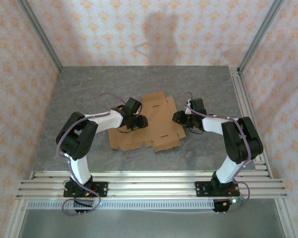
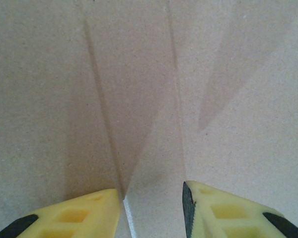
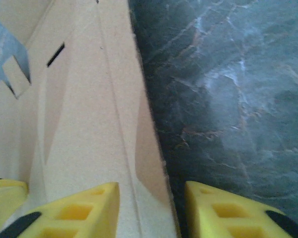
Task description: Fold the paper box
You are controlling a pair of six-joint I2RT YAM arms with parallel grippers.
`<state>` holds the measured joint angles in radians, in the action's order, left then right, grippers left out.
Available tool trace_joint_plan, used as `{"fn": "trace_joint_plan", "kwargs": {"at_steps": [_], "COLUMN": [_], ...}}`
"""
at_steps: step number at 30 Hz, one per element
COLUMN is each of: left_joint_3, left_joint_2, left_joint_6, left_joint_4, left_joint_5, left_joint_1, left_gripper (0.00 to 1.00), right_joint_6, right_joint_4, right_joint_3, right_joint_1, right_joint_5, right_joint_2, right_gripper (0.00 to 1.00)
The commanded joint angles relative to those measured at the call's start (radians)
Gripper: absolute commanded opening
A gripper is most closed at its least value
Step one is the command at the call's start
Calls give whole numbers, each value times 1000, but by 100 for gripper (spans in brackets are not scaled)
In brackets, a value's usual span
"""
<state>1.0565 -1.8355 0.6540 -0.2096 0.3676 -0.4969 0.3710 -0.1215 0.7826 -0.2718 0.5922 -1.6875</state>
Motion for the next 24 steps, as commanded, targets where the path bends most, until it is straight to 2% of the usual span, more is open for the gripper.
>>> {"fn": "trace_joint_plan", "kwargs": {"at_steps": [1,3,7,14,16,20,24], "left_joint_3": [-37,-36,-33,-33,-30,5,31], "left_joint_2": [-20,-19,-21,-17,-13,33,135], "left_joint_6": [-4,-5,-8,-10,-10,-33,-58], "left_joint_4": [-25,-26,-28,-33,-36,-102,-159], "left_joint_5": [-10,-7,-7,-10,-11,-31,-113], "left_joint_1": [3,2,2,3,2,2,6], "left_gripper": [40,40,41,42,44,63,78], "right_joint_6": [8,7,3,-41,-59,-122,-211], "right_joint_4": [-57,-61,-67,-27,3,95,216], "right_joint_3": [6,0,-8,-2,4,26,65], "right_joint_1": [5,5,5,5,5,-19,-83], "right_joint_5": [36,34,28,15,-4,-102,-309], "right_joint_2": [1,5,11,20,26,48,59], "right_gripper": [35,34,19,0,0,0,0]}}
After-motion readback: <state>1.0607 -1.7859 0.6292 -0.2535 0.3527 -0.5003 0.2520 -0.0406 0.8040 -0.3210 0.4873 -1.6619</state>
